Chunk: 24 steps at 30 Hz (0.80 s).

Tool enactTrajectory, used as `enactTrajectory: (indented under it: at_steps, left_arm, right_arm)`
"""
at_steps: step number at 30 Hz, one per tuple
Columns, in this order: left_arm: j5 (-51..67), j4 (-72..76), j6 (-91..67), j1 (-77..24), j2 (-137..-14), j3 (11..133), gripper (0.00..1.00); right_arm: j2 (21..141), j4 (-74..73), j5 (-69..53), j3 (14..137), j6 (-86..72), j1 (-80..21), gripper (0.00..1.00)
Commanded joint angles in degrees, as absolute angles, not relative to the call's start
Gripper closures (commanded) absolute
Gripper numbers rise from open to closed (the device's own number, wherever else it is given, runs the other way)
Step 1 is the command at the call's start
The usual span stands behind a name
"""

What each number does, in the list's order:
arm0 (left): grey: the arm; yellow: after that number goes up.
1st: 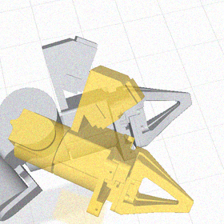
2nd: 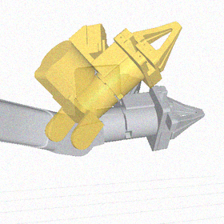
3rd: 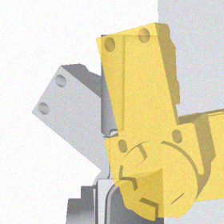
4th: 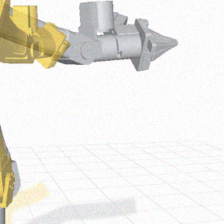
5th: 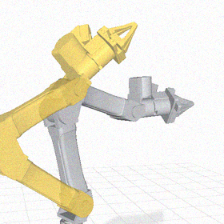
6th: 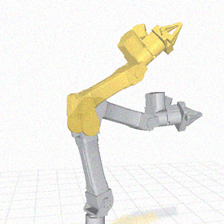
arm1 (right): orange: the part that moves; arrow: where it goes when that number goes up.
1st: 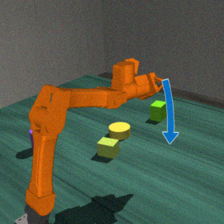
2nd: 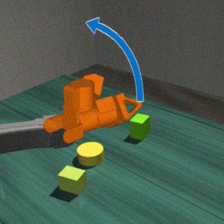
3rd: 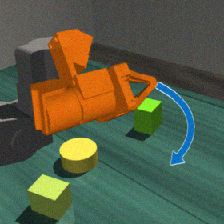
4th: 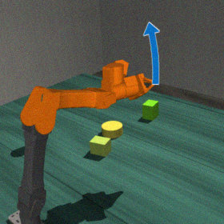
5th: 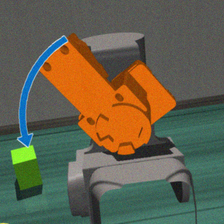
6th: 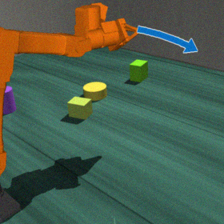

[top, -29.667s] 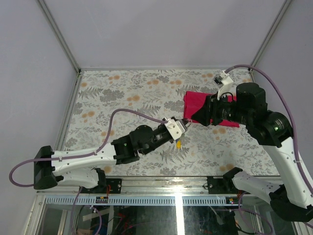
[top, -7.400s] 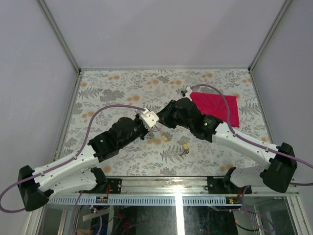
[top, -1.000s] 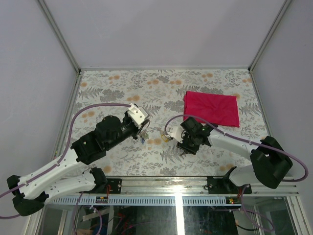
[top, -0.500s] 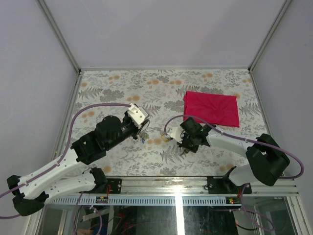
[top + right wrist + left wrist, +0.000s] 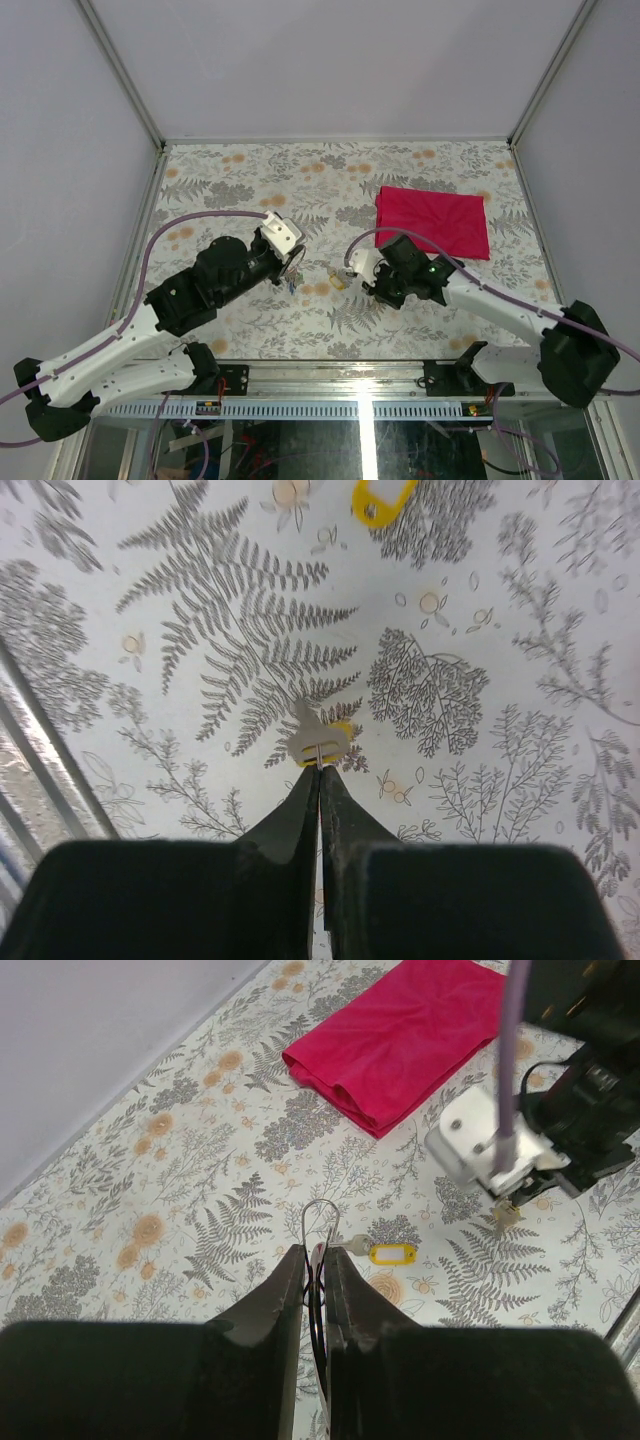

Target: Put the keys on the keyring

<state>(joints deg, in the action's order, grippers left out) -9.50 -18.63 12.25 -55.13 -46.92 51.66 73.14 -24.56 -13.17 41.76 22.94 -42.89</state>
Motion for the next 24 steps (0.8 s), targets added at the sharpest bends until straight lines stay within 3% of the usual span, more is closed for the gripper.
enactTrajectory:
  at_steps: [1,15,24]
  left_arm:
    - [-9.7,-16.5,10.7,-54.9,-45.5,54.1,1.00]
    - [-4.1,-13.4,9.3,-54.9,-46.9,54.0,1.00]
    - [-2.9,-14.2,9.4,-55.0,-47.5,54.6,1.00]
  right_arm:
    - [64.8,-23.1,-18.1,44.0,20.9,-42.5,1.00]
    - [49.2,-5.2,-21.1,43.0,12.3,-45.0,1.00]
    - [52.3,8.0,-21.8,47.8,4.7,-48.6,1.00]
